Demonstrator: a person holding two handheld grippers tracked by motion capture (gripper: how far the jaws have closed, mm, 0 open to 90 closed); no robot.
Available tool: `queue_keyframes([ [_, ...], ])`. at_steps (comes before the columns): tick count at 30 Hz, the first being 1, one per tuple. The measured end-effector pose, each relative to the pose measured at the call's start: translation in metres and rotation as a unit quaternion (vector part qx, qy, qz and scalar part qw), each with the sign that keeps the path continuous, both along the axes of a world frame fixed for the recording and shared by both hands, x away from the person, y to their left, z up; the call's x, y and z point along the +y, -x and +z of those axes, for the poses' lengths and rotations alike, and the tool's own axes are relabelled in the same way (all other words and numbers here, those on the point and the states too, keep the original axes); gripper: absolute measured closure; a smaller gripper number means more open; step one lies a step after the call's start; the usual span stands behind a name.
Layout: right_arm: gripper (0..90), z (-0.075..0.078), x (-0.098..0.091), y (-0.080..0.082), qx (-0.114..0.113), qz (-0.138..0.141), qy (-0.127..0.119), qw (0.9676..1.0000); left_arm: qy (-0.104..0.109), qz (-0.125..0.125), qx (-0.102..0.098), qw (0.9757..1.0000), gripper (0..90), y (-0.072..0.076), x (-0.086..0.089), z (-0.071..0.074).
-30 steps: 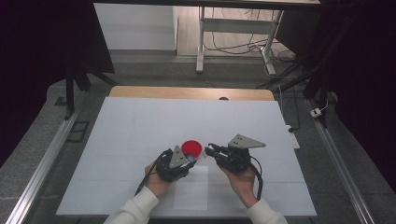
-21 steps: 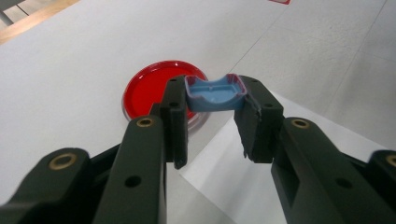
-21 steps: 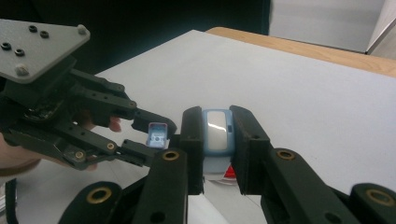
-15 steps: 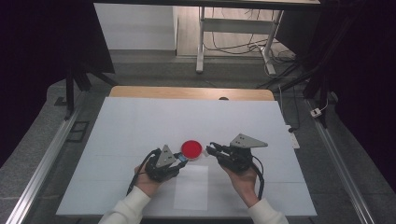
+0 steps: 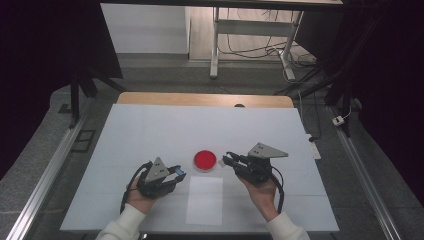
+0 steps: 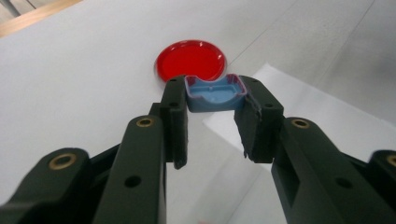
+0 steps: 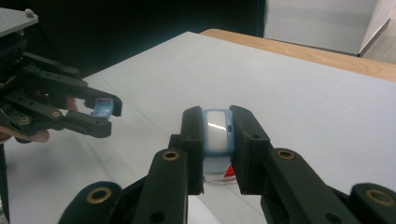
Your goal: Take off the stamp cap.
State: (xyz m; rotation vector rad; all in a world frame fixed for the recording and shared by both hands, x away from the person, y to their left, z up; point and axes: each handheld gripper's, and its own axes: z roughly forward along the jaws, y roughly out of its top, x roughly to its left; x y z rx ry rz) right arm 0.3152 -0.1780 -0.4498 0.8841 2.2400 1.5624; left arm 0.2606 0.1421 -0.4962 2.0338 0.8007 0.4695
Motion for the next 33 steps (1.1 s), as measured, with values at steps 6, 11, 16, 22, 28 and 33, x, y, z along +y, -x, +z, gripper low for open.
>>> queue_keyframes([
  [6,75.7,0.001,-0.003,-0.001,-0.003,-0.003,-0.001,1.0000,0.004,0.015,0.006,0.9999,65.0,0.008,0.020,-0.002],
  [11,75.7,0.001,-0.004,-0.002,-0.002,-0.004,-0.001,1.0000,0.008,0.028,0.006,0.9996,65.0,0.014,0.034,-0.004],
  [16,75.7,0.001,-0.004,-0.002,-0.005,-0.001,0.001,1.0000,0.011,0.039,0.007,0.9992,65.0,0.022,0.047,-0.005],
  [22,75.7,0.000,-0.004,-0.003,-0.008,0.001,0.005,1.0000,0.012,0.050,0.010,0.9986,65.0,0.031,0.060,-0.008],
  [28,75.7,-0.001,-0.005,-0.005,-0.009,-0.001,0.008,0.9999,0.017,0.060,0.012,0.9980,65.0,0.039,0.073,-0.010],
  [33,75.7,-0.001,-0.007,-0.006,-0.012,-0.001,0.010,0.9999,0.019,0.066,0.014,0.9975,65.0,0.042,0.079,-0.011],
])
